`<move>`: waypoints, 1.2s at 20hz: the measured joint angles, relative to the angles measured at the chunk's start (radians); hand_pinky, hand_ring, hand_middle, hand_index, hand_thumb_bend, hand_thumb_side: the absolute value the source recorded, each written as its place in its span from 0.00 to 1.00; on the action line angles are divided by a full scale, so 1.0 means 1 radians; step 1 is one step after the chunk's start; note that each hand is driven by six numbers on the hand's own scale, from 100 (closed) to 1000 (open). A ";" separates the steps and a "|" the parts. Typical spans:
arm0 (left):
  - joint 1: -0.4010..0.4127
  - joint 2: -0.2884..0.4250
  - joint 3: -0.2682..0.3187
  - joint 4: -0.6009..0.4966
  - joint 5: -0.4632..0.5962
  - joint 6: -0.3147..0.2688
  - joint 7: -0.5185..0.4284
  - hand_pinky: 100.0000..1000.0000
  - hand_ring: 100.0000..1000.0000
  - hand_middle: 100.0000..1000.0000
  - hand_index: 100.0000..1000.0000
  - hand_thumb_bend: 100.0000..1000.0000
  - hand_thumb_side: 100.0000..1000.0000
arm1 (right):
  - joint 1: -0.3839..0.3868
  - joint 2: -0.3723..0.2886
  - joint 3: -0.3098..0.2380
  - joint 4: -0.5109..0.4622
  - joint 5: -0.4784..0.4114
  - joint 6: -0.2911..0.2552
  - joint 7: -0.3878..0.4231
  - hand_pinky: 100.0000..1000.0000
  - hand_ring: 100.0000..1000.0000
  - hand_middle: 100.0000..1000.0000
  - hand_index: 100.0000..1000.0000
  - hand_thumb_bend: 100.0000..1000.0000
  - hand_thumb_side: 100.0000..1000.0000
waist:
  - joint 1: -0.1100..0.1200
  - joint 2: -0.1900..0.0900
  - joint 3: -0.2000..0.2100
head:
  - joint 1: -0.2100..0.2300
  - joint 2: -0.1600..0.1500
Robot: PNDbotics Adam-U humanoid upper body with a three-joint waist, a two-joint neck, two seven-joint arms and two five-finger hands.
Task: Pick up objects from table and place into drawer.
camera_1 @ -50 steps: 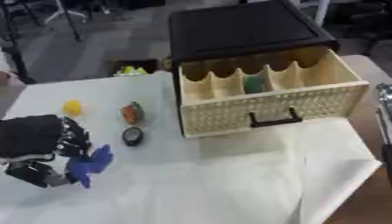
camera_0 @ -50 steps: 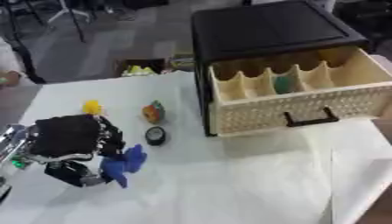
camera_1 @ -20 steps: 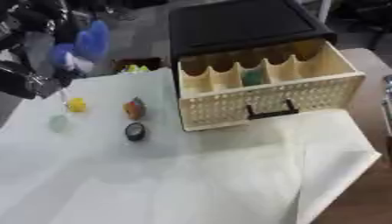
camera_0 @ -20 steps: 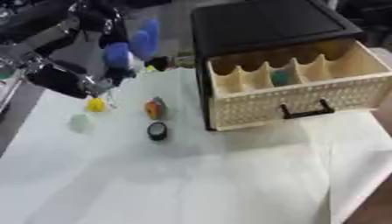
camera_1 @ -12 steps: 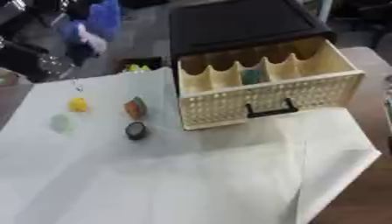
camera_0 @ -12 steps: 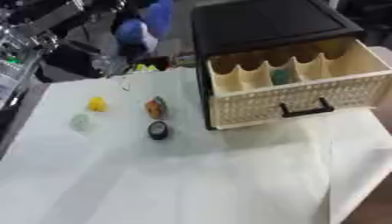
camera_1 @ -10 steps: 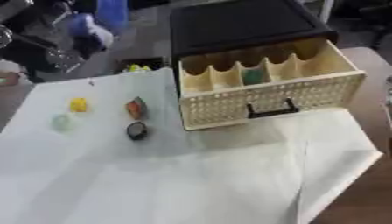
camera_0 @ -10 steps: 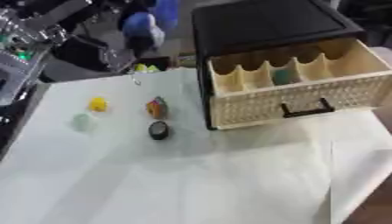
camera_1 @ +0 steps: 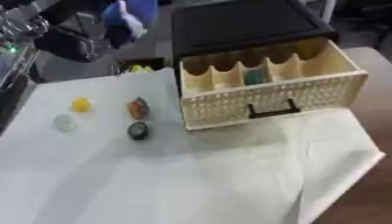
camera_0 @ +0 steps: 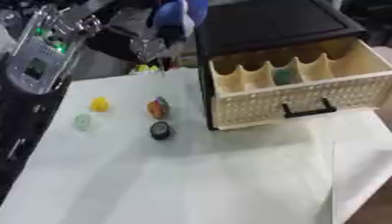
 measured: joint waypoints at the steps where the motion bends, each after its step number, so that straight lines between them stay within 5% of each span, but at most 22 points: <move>1: -0.004 -0.007 0.001 0.004 0.002 0.001 -0.001 0.16 0.42 0.26 0.40 0.00 0.18 | -0.003 0.003 0.000 0.000 -0.001 0.000 0.001 0.36 0.50 0.43 0.65 0.00 0.45 | 0.003 0.001 -0.006 | 0.007 -0.001; 15: -0.053 -0.086 0.011 0.095 0.033 0.025 0.057 0.17 0.43 0.26 0.40 0.00 0.20 | -0.052 0.033 0.012 0.000 -0.017 -0.001 0.017 0.36 0.50 0.43 0.65 0.00 0.43 | 0.043 0.030 -0.092 | 0.074 -0.035; 24: -0.054 -0.094 0.009 0.176 0.093 -0.057 0.086 0.21 0.46 0.30 0.45 0.00 0.19 | -0.059 0.042 0.012 0.000 -0.020 0.000 0.022 0.36 0.50 0.43 0.65 0.00 0.43 | 0.054 0.035 -0.111 | 0.085 -0.048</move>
